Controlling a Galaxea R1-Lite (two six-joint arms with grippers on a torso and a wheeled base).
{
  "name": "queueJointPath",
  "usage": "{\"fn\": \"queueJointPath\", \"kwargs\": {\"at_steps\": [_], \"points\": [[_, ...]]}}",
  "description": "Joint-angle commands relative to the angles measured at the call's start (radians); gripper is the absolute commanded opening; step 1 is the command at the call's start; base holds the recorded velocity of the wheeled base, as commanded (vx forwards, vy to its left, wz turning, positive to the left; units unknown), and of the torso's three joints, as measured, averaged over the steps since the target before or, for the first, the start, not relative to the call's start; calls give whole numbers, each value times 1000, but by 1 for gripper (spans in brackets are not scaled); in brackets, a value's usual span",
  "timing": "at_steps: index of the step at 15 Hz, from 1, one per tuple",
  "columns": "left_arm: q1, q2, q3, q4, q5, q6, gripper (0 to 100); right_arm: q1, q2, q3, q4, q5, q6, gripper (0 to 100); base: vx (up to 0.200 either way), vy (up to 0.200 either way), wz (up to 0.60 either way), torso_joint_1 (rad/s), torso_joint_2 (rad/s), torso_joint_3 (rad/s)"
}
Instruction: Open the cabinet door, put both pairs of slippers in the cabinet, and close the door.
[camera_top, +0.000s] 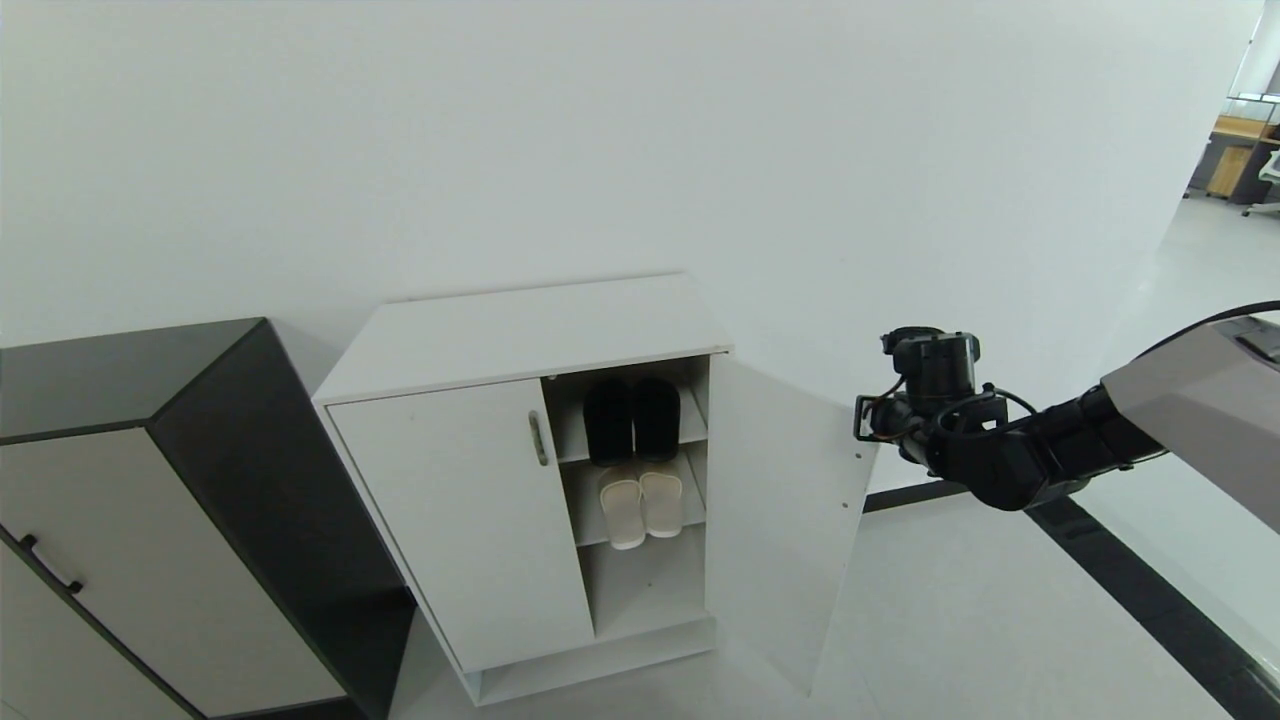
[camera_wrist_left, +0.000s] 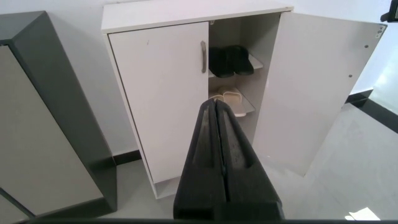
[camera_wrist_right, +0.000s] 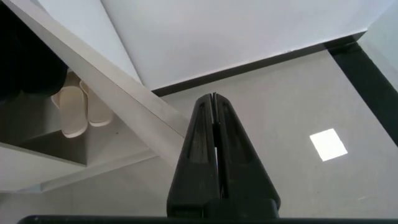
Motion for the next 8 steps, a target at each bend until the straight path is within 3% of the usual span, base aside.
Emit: {"fn": "queueJointPath", "kwargs": {"at_steps": [1,8], "points": [[0,0,0,1,0,0,0,7,-3,10,1,-1,-1,0,0,0,0,0,0,0],[0,0,0,1,0,0,0,94,-83,116,1,-5,-5,0,0,0,0,0,0,0]]}}
